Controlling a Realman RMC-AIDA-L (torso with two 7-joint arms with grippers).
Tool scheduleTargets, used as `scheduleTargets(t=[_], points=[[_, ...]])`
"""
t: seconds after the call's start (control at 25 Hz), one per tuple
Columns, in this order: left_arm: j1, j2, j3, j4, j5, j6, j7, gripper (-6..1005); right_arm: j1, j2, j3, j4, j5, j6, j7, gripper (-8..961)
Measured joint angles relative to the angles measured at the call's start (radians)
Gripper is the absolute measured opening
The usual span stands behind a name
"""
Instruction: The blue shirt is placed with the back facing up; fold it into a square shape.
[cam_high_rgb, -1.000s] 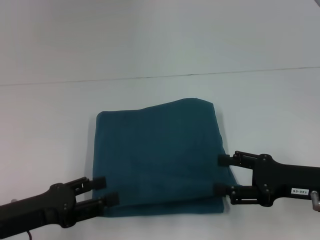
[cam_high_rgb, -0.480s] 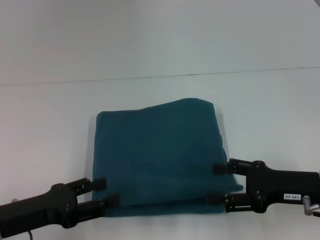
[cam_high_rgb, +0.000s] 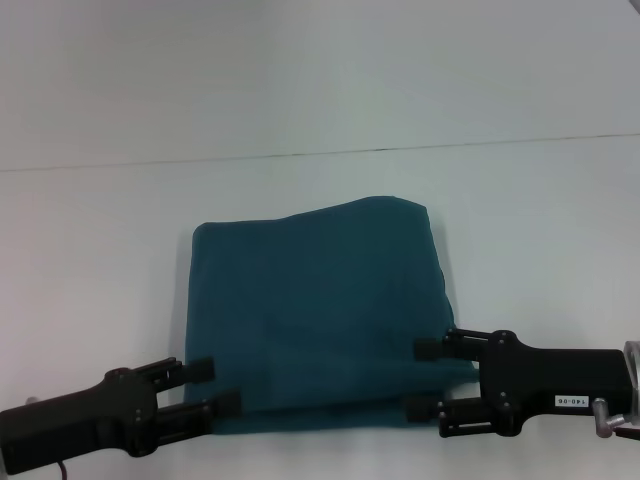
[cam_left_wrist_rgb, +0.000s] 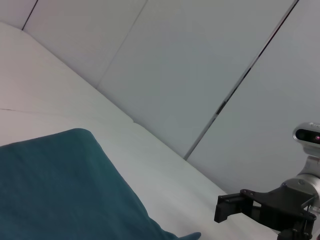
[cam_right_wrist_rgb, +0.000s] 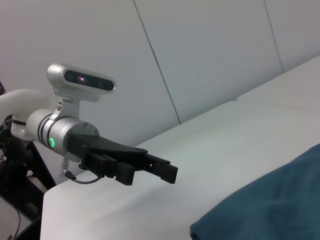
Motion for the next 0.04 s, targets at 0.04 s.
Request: scheduleTargets(t=[0.04], points=[[-0.001, 0.0, 0.0, 0.0, 0.0, 0.0, 0.0, 772, 0.001, 0.0, -0.003, 0.0, 0.0, 0.001, 0.0, 912]])
